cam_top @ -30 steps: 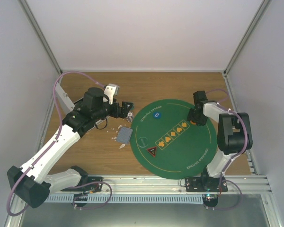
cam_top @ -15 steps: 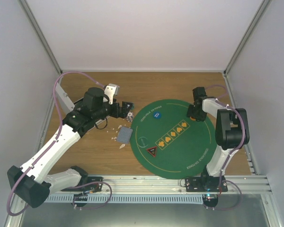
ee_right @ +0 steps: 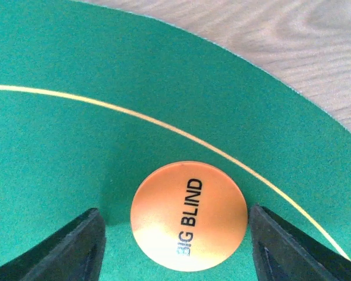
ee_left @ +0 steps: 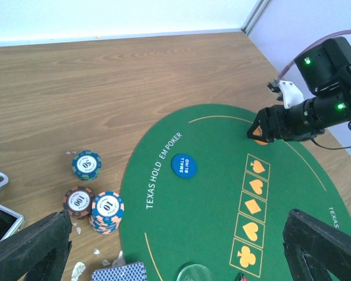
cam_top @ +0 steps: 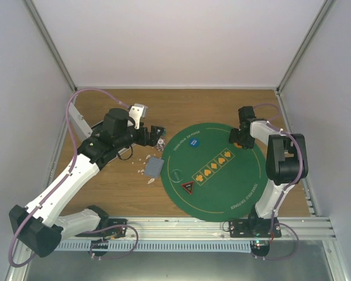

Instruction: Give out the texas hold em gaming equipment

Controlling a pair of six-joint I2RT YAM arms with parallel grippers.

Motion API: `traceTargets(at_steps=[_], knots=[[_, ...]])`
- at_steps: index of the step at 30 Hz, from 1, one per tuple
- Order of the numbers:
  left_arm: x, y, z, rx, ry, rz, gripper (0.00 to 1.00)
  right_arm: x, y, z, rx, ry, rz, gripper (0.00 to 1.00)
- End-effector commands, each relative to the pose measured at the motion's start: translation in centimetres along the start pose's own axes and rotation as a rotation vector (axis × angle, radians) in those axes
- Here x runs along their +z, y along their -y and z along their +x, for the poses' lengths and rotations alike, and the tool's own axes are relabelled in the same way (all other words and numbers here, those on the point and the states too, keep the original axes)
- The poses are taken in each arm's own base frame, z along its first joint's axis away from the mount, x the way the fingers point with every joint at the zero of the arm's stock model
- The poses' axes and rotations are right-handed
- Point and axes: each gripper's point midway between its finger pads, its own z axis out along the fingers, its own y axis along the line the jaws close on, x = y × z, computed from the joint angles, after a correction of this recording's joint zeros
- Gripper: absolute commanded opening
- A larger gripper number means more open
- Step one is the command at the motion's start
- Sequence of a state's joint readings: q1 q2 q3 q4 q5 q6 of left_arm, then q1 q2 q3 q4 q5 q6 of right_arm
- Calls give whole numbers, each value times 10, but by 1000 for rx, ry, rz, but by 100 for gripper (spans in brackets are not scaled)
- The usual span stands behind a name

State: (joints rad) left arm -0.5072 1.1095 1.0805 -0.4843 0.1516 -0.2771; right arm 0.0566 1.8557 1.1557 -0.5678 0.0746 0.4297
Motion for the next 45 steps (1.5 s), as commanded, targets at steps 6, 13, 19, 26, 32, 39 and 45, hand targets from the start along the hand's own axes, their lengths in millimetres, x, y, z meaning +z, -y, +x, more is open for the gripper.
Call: traceTargets(at_steps=[6,13,19,26,32,39,45], knots=[[-15,8,-22,18,69,12,99,-52,-3,-12,-45,93,-68,97],[-17,-5,-13,-17,37,-58,99,-114,-29,-23,-152,228,-184,100],[-15,-10,-5,-63,19,-74,99,-160,-89,1,-265,328,-277,100],[-20,-9,-12,-89,35,-82,99,-191,-189,56,-321,316,-590,100],[-33,-13,-21,-87,91,-109,99,-194,-243,67,-355,373,-636,100],[-41,-15,-28,-79,128,-124,99,-147,-297,87,-461,226,-519,100],[-45,-18,-29,-77,143,-144,99,-123,-340,103,-568,170,-467,100]])
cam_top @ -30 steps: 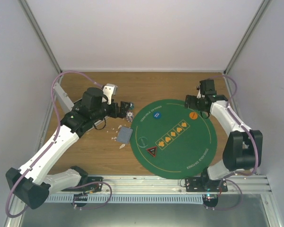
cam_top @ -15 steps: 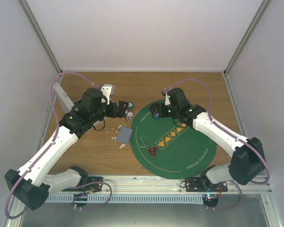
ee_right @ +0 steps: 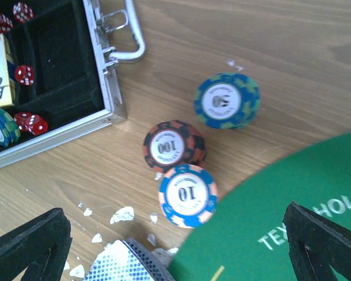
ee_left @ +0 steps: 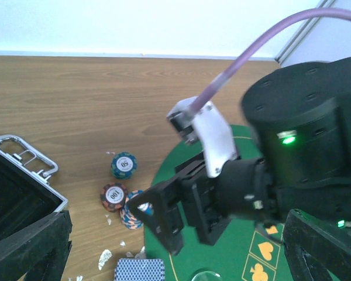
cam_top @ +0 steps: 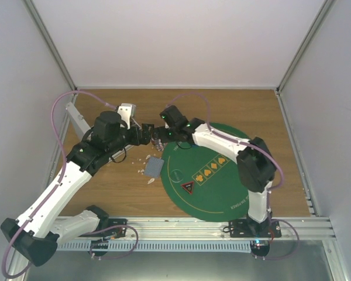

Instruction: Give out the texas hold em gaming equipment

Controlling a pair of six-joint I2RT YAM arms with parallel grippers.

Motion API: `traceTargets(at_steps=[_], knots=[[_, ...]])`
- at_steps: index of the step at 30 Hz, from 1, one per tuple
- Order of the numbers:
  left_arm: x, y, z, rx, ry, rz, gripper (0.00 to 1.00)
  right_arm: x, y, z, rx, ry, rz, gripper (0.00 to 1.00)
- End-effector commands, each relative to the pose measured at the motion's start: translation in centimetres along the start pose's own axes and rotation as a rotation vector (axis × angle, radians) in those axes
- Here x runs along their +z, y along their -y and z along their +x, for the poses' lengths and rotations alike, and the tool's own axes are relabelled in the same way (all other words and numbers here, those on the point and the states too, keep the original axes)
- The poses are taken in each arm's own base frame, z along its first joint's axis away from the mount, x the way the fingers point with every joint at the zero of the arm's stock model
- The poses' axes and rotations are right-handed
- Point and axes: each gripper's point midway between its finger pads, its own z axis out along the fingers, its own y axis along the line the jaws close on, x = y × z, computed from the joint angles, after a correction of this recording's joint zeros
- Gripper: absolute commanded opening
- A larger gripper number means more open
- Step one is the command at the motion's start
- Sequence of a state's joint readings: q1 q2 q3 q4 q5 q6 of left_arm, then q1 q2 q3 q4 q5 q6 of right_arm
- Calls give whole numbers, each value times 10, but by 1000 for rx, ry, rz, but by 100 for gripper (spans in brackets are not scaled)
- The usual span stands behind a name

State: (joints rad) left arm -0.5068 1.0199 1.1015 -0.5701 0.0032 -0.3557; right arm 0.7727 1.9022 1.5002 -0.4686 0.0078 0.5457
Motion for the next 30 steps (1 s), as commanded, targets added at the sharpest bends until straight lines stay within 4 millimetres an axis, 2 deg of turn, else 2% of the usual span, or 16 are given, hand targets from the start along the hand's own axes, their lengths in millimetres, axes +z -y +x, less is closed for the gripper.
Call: traceTargets(at_steps=[1,4,9,17,30], knots=[[-11,0,-18,-5,75,-8,99,22,-12,17,-59,-91,47,100],[-12,-1,-19,-5,80,-9,99,38,-10,26,-83,-128,91,100],[-13,-2,-18,-5,84,-10,99,47,-1,32,-101,-147,150,99],[-12,-1,-16,-7,80,-6,99,65,-8,40,-137,-187,125,87],[-8,-2,-13,-14,70,-6,99,73,-10,42,-149,-201,121,68]])
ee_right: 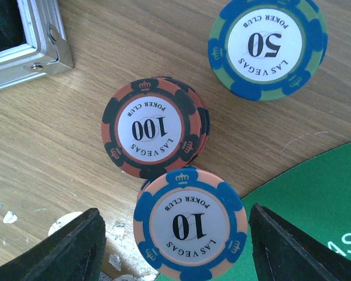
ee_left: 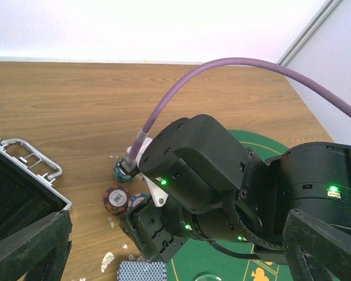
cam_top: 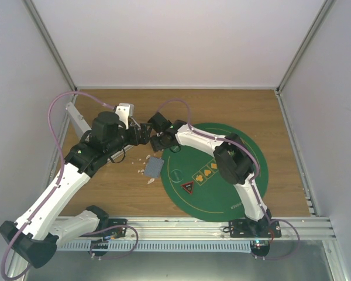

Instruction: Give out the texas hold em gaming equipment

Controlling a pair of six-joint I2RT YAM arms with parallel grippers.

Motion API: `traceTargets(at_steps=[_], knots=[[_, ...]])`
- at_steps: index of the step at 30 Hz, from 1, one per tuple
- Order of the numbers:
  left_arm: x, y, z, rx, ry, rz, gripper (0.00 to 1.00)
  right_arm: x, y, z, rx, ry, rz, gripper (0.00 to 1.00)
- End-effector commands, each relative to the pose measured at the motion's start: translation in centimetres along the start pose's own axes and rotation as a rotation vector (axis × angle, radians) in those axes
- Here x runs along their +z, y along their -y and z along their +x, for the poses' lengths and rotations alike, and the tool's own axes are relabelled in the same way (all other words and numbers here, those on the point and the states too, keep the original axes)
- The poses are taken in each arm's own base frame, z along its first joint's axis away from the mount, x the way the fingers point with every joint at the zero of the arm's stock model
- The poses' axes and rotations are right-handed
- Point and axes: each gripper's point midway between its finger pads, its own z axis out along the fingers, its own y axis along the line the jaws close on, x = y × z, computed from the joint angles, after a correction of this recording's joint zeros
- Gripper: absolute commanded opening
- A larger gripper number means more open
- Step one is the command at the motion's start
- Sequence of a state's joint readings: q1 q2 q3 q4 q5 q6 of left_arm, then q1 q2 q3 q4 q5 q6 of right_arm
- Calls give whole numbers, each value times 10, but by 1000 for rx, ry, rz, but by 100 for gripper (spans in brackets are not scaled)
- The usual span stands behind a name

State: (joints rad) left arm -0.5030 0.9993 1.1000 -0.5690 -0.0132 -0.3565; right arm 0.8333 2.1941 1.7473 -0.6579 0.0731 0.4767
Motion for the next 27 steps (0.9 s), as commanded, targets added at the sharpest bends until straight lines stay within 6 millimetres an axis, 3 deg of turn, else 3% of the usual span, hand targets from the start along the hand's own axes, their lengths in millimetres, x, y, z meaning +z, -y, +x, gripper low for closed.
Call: traceTargets(at_steps=[1,27], knots=[[-2,1,-9,-11,44,8,99,2,-7,-1,-21,-2,-1,67],[-1,1,-6,-17,39,12,99,0,-8,-7,-32,15,9,47]])
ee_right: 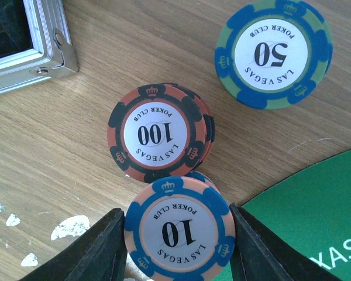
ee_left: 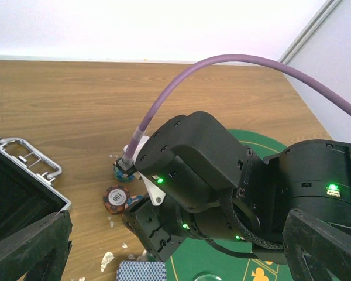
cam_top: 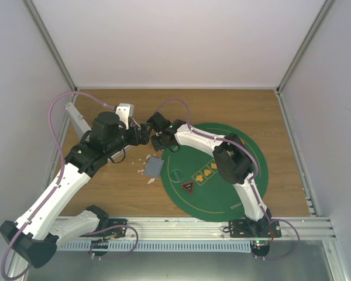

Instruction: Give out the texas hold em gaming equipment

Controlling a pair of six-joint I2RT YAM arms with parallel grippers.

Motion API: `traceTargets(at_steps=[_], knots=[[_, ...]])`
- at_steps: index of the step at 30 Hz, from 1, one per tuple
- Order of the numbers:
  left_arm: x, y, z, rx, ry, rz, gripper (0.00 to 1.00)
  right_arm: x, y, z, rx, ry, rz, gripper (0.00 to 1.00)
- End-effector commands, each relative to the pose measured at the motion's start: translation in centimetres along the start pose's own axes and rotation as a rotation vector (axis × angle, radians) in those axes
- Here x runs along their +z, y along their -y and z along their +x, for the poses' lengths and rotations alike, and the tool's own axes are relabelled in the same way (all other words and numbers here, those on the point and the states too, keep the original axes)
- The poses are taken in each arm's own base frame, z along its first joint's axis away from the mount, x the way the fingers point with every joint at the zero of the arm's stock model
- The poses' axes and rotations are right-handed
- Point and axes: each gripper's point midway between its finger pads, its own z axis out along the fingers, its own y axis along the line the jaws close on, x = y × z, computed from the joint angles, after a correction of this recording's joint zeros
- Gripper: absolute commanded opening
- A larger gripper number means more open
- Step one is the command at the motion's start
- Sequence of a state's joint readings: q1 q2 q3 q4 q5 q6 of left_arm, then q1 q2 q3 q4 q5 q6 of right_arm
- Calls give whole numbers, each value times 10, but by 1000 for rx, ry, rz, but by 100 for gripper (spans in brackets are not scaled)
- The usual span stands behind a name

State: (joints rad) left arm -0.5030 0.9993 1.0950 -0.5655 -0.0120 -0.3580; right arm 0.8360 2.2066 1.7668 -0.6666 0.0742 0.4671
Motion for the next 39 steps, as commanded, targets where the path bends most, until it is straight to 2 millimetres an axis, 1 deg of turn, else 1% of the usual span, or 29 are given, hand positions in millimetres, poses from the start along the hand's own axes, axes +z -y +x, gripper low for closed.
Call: traceTargets(at_steps=[1,5,10,15,19,23,26,28,29,31,35,39], knots=[[-2,1,-8,-15,43,13,99,-3,-7,-6,-21,20,9,47],[-3,1,-8,-15,44,12,99,-8,-8,-10,-24,29,13,45],[-4,1,-9,-17,47,13,99,-18,-10,-16,-25,54,5,44],[-5,2,-10,-17,52,14,99,-22,-8,-13,-25,53,12,44],[-5,1,-11,-19,54,13,99,-36,-8,-15,-26,81,0,44],[-4,2,-10,-21,49,18,99,-49,-8,-10,-30,97,-11,45],[-3,3,-10,-24,46,22,99,-58,-9,1,-41,92,-19,45],[-3,3,-9,-25,45,23,99,-62,-11,12,-59,86,-22,45],[-3,3,-9,-26,43,21,99,-62,-11,23,-72,71,-21,45],[-3,2,-9,-28,43,21,99,-66,-12,38,-86,59,-25,45],[-2,2,-6,-32,37,19,99,-64,-9,75,-74,12,-35,45],[-1,2,-6,-33,35,18,99,-63,-14,101,-77,-2,-67,45]])
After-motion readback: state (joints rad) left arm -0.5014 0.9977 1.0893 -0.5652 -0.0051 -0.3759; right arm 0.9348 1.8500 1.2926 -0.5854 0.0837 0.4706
